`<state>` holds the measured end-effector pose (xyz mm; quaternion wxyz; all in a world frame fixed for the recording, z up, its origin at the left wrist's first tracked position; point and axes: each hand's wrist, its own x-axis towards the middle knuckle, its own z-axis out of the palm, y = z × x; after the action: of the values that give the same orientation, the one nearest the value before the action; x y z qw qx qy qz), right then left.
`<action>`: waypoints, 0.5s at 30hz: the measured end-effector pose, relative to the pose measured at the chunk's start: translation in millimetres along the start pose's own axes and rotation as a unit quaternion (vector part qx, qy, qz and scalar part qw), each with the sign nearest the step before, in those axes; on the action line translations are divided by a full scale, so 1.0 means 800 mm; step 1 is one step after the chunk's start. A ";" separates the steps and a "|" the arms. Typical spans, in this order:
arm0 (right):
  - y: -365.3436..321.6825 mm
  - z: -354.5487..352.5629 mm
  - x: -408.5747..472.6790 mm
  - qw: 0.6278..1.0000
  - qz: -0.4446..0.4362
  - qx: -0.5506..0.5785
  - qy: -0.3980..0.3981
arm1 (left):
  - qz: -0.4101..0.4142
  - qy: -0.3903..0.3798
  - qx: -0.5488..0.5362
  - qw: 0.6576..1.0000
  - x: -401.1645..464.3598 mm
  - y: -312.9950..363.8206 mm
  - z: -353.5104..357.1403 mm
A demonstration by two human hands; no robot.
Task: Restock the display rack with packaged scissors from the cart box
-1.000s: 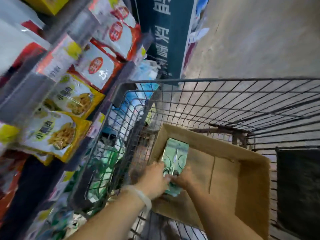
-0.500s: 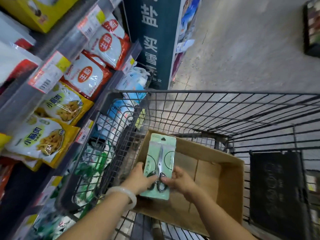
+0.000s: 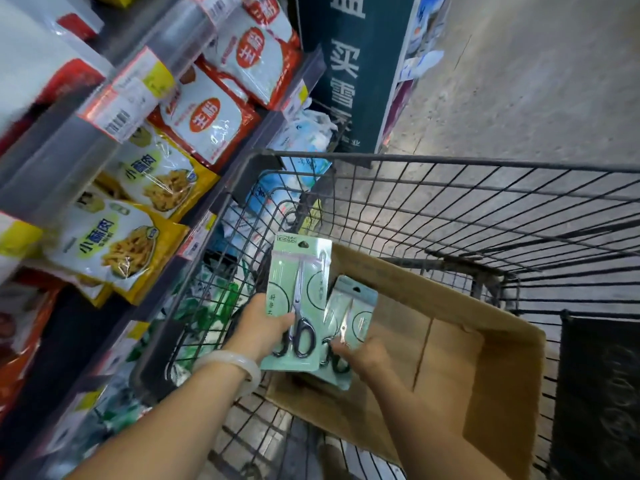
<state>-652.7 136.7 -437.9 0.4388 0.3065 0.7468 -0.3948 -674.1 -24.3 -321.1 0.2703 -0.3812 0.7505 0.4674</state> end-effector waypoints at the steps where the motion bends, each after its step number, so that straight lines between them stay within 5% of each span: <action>1: -0.002 0.003 0.002 1.000 0.003 0.004 0.009 | -0.002 -0.002 -0.010 1.000 0.004 -0.003 0.000; 10: -0.004 -0.017 -0.016 0.990 0.028 0.136 -0.030 | -0.010 0.022 -0.030 0.999 -0.009 -0.008 -0.018; 15: -0.020 -0.050 -0.072 0.976 -0.074 0.190 -0.077 | 0.009 0.046 -0.069 0.997 -0.038 0.001 -0.045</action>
<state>-657.1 156.4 -368.9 0.3982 0.2973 0.6427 -0.5831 -659.4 -47.5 -282.7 0.2048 -0.4133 0.7314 0.5022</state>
